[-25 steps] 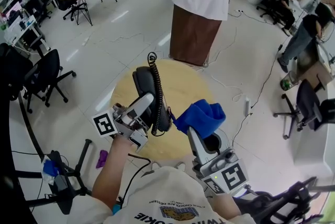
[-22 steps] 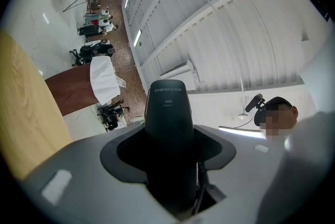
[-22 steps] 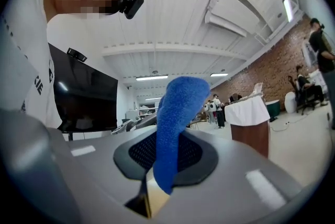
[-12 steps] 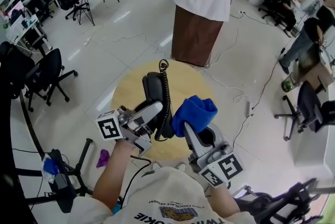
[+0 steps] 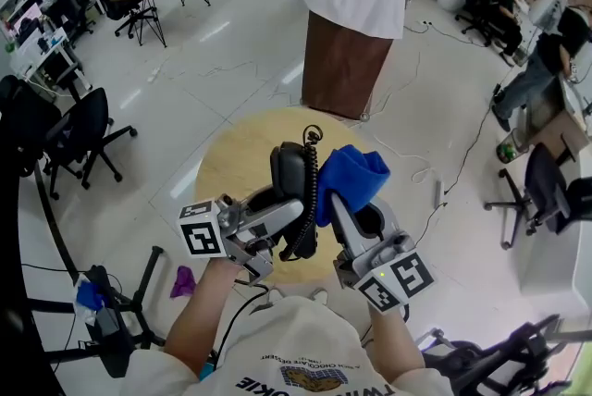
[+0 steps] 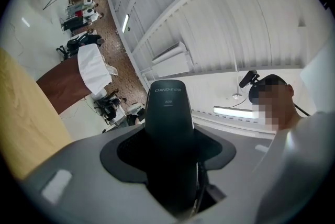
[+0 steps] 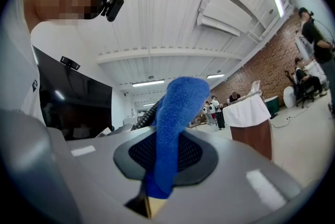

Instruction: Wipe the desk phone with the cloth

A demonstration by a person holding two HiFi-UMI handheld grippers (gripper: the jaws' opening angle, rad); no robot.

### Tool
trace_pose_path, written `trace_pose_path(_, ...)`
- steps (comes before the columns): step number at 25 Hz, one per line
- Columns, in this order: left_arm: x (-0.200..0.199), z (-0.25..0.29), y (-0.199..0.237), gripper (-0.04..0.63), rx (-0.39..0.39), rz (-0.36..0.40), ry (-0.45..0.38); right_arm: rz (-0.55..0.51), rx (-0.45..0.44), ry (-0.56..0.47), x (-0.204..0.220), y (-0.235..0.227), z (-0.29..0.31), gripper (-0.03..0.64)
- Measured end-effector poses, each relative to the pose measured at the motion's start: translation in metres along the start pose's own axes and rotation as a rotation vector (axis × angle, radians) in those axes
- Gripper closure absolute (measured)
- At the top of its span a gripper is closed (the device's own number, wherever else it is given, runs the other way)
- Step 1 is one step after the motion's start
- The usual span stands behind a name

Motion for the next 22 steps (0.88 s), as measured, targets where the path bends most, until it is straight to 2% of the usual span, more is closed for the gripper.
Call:
trace_pose_path(7,0.012,0.006,-0.008,0.342,0.014,0.038,0.043,-0.001,0.006,-0.042,-0.016,-0.016,0.006,0.557)
trace_pose_path(22,0.028,0.009,-0.015,0.342,0.04,0.049,0.119,0.001,-0.032,-0.074,-0.041,-0.037,0.017,0.558)
Point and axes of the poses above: the fingertips, and each gripper's own axes: z forward along the fingers, y to its left, x out of its underside, the point moved 10 cm from there along -z, backward along the fingers, and after that the axes turned 9 degrees about -x, right-handed, at the moved point
